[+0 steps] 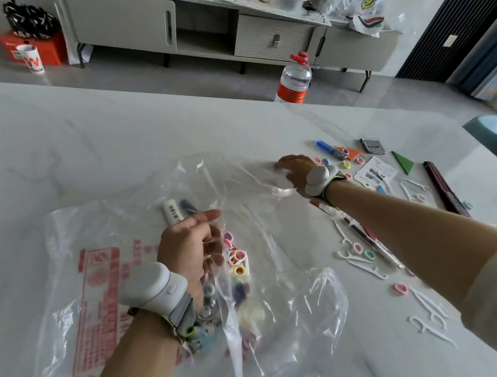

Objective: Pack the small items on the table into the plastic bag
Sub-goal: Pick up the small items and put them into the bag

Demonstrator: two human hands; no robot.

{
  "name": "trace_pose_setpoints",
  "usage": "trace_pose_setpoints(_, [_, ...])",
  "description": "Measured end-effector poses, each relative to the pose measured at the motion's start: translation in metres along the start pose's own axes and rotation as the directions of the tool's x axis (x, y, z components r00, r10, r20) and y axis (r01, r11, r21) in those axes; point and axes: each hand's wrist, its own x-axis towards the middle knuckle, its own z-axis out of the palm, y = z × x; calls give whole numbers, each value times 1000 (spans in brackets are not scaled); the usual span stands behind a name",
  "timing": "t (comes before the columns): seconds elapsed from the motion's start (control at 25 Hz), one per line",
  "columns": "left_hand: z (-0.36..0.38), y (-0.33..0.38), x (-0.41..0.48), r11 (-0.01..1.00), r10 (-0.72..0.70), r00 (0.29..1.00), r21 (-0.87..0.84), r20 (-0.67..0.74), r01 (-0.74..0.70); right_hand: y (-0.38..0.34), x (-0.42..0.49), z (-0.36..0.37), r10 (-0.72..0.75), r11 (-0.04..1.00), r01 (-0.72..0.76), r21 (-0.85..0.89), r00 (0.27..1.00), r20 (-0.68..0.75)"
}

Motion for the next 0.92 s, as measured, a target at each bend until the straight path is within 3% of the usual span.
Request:
trace_pose_setpoints(0.16, [0, -1, -1, 1000, 4, 1000, 20, -10, -4, 3, -12, -2, 68, 998, -69, -8, 994, -90])
trace_pose_setpoints(0.28, [-1, 1, -1, 1000, 0, 1000, 0, -7, 0, 6, -11, 1, 135, 987, -117, 113, 977, -164])
trace_pose_setpoints(0.52, [-1, 0, 2, 1000, -5, 1000, 16, -13, 5, 0, -8, -2, 89, 995, -85, 46, 991, -100])
trace_pose_setpoints(0.68, [-2, -2, 3, 999, -5, 1000, 34, -7, 5, 5, 0, -20, 297, 935, -217, 280, 911, -287])
trace_pose_setpoints(0.76, [-4, -3, 5, 999, -9, 1000, 35, -9, 10, 9, 6, -27, 361, 910, -283, 303, 900, -246])
trace_pose_setpoints(0.92, [-7, -3, 7, 1000, -4, 1000, 17, -4, 4, 4, 10, -20, 287, 957, -281, 75, 953, -93])
